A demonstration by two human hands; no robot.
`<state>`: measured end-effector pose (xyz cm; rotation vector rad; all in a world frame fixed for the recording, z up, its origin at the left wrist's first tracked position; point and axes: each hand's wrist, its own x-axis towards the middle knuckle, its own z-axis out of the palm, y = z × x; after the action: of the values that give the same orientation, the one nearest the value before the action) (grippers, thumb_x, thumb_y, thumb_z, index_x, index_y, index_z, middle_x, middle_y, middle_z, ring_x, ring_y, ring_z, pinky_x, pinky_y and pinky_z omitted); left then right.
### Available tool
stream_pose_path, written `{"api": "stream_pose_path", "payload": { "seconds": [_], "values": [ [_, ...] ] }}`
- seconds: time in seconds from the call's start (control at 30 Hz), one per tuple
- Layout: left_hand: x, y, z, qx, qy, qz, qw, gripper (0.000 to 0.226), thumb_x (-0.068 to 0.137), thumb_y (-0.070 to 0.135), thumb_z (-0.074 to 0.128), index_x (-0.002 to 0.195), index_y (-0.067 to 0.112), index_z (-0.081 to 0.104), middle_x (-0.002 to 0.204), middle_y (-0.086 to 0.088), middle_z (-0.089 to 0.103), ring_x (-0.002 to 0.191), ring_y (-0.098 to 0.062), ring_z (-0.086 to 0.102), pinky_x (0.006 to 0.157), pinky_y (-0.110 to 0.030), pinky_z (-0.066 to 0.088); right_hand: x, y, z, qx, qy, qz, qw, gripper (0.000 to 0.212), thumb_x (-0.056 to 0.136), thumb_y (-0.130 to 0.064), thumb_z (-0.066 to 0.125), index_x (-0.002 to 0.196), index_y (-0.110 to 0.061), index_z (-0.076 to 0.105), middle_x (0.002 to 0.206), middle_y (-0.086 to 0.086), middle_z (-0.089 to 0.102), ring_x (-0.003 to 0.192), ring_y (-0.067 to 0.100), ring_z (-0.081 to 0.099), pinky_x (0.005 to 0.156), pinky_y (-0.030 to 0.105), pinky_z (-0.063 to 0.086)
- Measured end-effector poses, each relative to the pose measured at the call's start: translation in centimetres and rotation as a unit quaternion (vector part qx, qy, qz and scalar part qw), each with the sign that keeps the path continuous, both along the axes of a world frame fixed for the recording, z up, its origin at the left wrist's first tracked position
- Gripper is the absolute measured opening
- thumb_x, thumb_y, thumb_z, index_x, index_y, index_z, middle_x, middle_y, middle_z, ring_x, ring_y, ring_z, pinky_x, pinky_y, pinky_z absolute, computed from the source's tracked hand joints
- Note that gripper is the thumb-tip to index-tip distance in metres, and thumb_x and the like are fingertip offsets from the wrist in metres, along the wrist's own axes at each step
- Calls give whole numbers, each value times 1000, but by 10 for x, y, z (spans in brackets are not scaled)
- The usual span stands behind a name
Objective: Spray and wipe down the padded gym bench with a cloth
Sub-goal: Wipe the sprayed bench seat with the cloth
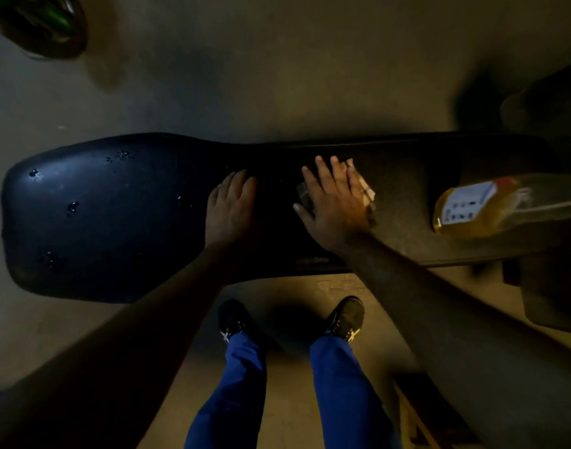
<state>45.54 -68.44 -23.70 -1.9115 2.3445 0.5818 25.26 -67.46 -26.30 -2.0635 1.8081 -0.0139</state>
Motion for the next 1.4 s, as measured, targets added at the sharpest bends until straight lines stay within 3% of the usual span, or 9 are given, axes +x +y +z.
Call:
{"api": "stream_pose_path", "payload": {
  "seconds": [0.17,0.37,0.6,0.77,0.93,0.97,1.1,1.3,1.4],
  "values": [
    [19,11,-29,-23,45,-42,998,72,90,51,36,150,11,33,160,-14,22,149,-29,16,121,-46,11,-3,2,-12,-41,28,22,999,65,101,-55,34,158,-22,29,167,7,24,155,31,13,124,57,5],
    [18,14,-36,-51,53,-35,997,68,91,46,37,150,11,33,160,-14,23,149,-28,15,121,-45,8,11,-33,-10,-20,-22,-52,998,65,104,-51,26,160,-17,21,170,8,13,157,26,3,126,52,1],
    [16,17,-41,-80,39,-28,996,58,100,44,35,149,12,35,159,-12,25,149,-26,16,121,-45,10,2,-9,-17,-57,36,-56,996,55,104,-47,32,155,-26,35,165,4,29,155,31,15,124,56,9],
    [22,11,-38,-64,93,-31,993,57,99,43,33,147,12,39,159,-13,27,149,-26,18,122,-43,10,42,-40,-13,-38,13,-200,979,53,102,-42,31,154,-31,39,166,2,29,155,33,14,122,61,7],
    [45,12,-30,-76,93,-1,993,66,98,51,27,148,9,35,159,-15,25,148,-27,18,122,-41,9,23,-13,-5,-10,-3,35,999,54,103,-44,34,155,-32,34,166,-1,26,155,27,18,119,55,20],
    [48,14,-34,-74,78,-16,994,71,97,56,23,150,8,32,160,-15,22,149,-27,15,122,-42,8,9,-22,-9,-20,16,32,999,54,103,-46,33,155,-32,34,167,0,26,154,28,19,118,55,22],
    [48,16,-44,-92,52,-32,994,67,96,47,35,149,5,32,159,-18,23,149,-29,15,122,-45,10,41,-53,-24,-44,86,-183,978,56,104,-43,28,157,-25,32,167,6,23,156,33,13,124,55,12],
    [48,18,-45,-108,50,-21,993,65,96,42,43,149,6,34,159,-17,24,149,-27,16,122,-44,11,37,-49,-11,-36,38,-42,998,59,104,-46,30,159,-22,28,166,2,28,155,25,17,125,50,9],
    [46,17,-47,-117,43,-22,992,63,96,41,42,149,8,32,159,-16,24,149,-26,14,122,-42,9,25,-51,-16,-51,71,-29,996,59,102,-52,30,156,-30,32,164,0,32,155,29,18,123,58,10]
  ]
}}
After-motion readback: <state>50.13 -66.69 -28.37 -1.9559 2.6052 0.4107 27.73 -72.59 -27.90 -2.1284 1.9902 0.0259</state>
